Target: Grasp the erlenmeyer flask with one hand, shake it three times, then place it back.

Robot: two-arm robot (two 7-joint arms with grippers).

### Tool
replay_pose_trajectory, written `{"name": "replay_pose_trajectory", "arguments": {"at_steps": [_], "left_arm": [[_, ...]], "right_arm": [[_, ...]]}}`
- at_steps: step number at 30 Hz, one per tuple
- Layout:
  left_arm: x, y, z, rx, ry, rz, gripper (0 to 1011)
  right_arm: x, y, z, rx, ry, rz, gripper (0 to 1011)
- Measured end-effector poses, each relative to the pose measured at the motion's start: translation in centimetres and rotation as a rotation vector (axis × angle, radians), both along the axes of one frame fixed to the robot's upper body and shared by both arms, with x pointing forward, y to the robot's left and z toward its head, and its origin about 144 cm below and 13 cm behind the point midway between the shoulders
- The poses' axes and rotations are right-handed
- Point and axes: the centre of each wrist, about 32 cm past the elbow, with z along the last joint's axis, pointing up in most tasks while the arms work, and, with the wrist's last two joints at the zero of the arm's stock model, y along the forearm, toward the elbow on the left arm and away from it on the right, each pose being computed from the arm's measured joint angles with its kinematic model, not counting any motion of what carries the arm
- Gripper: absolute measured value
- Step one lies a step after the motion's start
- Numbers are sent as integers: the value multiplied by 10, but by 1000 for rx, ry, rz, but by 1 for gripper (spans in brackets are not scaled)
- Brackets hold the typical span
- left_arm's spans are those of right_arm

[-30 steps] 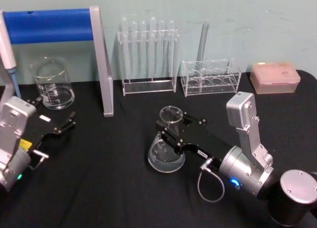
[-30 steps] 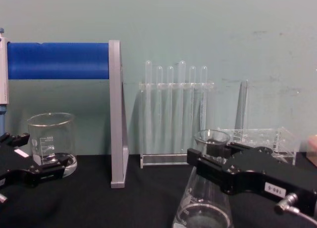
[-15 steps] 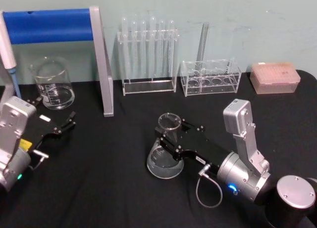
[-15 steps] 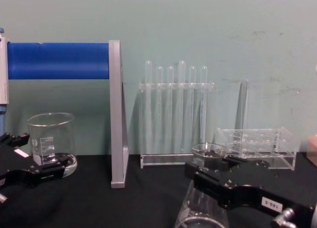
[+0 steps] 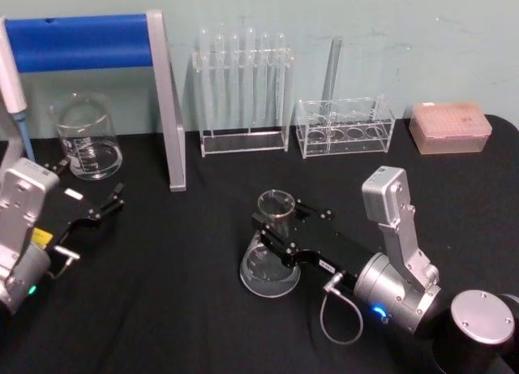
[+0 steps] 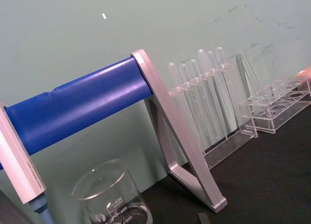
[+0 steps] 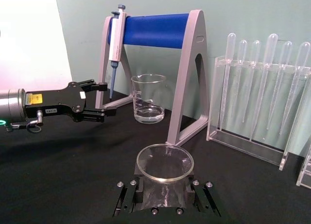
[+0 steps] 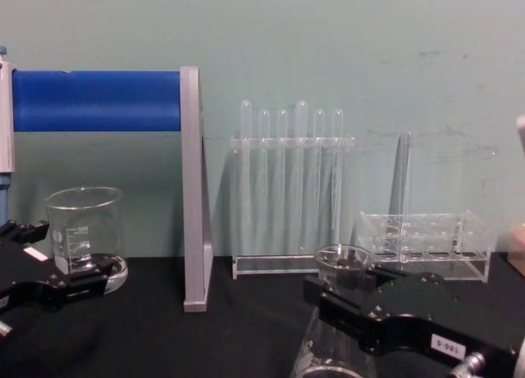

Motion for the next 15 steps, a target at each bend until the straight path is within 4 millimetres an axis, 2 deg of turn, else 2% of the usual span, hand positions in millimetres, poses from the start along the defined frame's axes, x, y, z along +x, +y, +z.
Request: {"name": "replay_pose_trajectory", "arguments": {"at_steps": [15], "left_arm": [[0,0,0,0,0,0,1001]], "right_arm": [[0,0,0,-6,2,-1,456]]}}
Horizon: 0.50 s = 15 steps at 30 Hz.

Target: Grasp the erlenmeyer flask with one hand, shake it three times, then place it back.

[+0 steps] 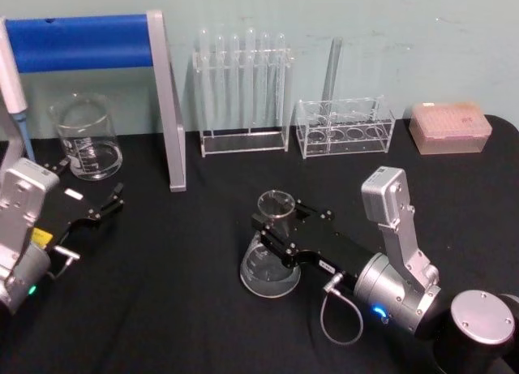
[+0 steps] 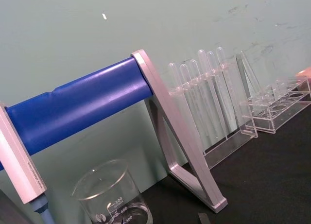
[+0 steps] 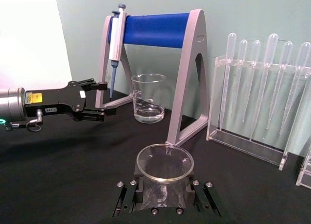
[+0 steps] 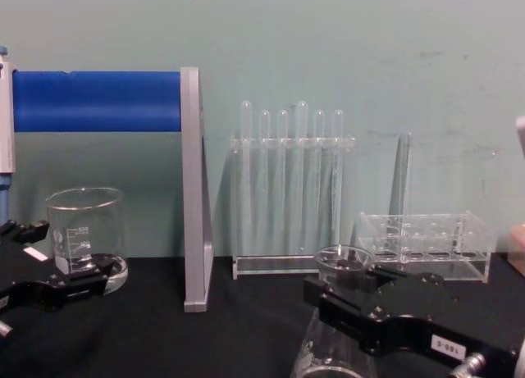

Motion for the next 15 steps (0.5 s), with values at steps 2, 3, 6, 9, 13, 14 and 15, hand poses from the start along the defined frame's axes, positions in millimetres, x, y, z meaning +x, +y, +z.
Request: {"name": "replay_pose_trajectory", "arguments": {"at_steps": [2,3,6,9,13,14,15], "left_arm": [[0,0,0,0,0,0,1001],[0,0,0,0,0,0,1001],[0,0,0,0,0,0,1001],[0,0,0,0,0,0,1001],[0,0,0,0,0,0,1001],[0,0,0,0,0,0,1001],[0,0,0,0,0,0,1001]], "right_arm": [[0,0,0,0,0,0,456],[0,0,0,0,0,0,456],[0,0,0,-1,1,0,502],[0,0,0,-1,2,-1,572],[0,0,0,-1,2,-1,702],[0,0,0,-1,2,-1,741],[0,0,0,-1,2,-1,759]]}}
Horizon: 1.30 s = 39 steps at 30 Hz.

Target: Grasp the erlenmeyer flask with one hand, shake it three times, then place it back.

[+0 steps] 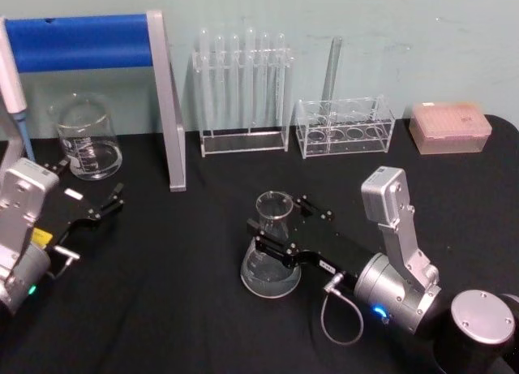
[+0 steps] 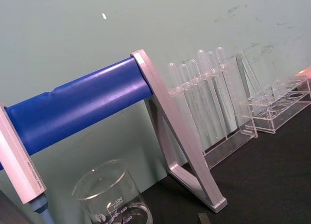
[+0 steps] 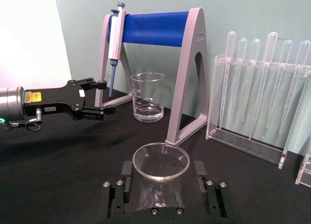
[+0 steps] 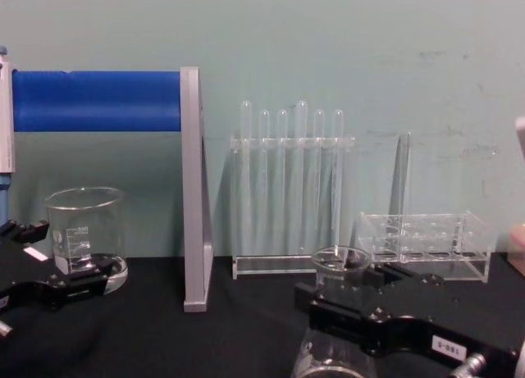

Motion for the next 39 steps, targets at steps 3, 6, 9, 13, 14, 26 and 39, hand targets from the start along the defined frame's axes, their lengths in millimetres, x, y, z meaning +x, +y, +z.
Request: {"name": "replay_pose_trajectory", "arguments": {"at_steps": [3,6,9,13,14,26,39], "left_arm": [[0,0,0,0,0,0,1001],[0,0,0,0,0,0,1001],[0,0,0,0,0,0,1001],[0,0,0,0,0,0,1001],[0,0,0,0,0,0,1001],[0,0,0,0,0,0,1001],[0,0,0,0,0,0,1001]], "right_arm": [[0,0,0,0,0,0,849],[0,0,0,0,0,0,934],[0,0,0,0,0,0,995],[0,0,0,0,0,0,1000],[0,0,0,0,0,0,1000],[-6,-12,3,-12,17,30,1000],[-28,-39,10,-22,22,59,1000]]}}
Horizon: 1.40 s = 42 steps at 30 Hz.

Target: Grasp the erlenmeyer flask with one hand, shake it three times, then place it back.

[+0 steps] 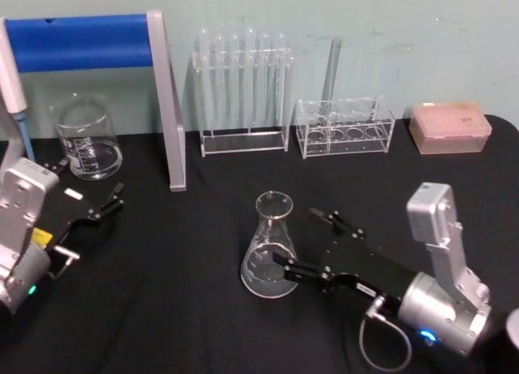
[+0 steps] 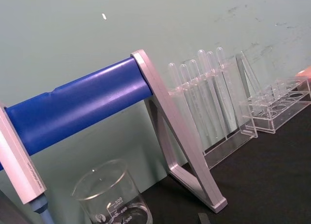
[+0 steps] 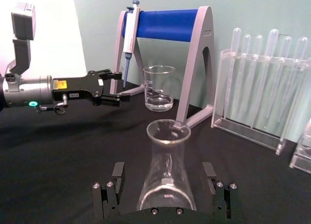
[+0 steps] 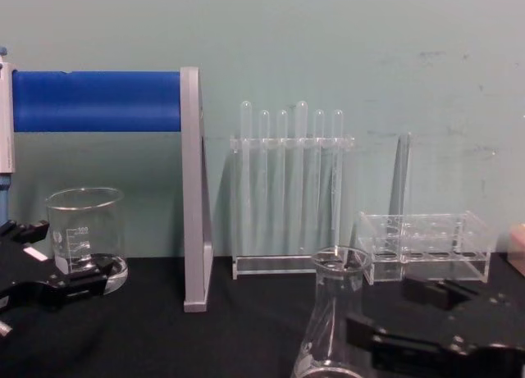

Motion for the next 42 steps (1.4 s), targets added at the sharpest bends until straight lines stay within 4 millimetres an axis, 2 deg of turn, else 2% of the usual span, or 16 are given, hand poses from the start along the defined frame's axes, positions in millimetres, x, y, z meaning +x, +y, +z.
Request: {"name": "replay_pose_trajectory", "arguments": {"at_steps": [9,18,28,42], "left_arm": [[0,0,0,0,0,0,1001],[0,0,0,0,0,0,1001],[0,0,0,0,0,0,1001],[0,0,0,0,0,0,1001]], "right_arm": [[-12,-24,3,-19,-5,-78,1000],[0,-38,3,-61,-38,-303,1000],[24,-27,-1,-105,-85,-508,1000],[35,-12,-14,-201,-135,-586,1000]]}}
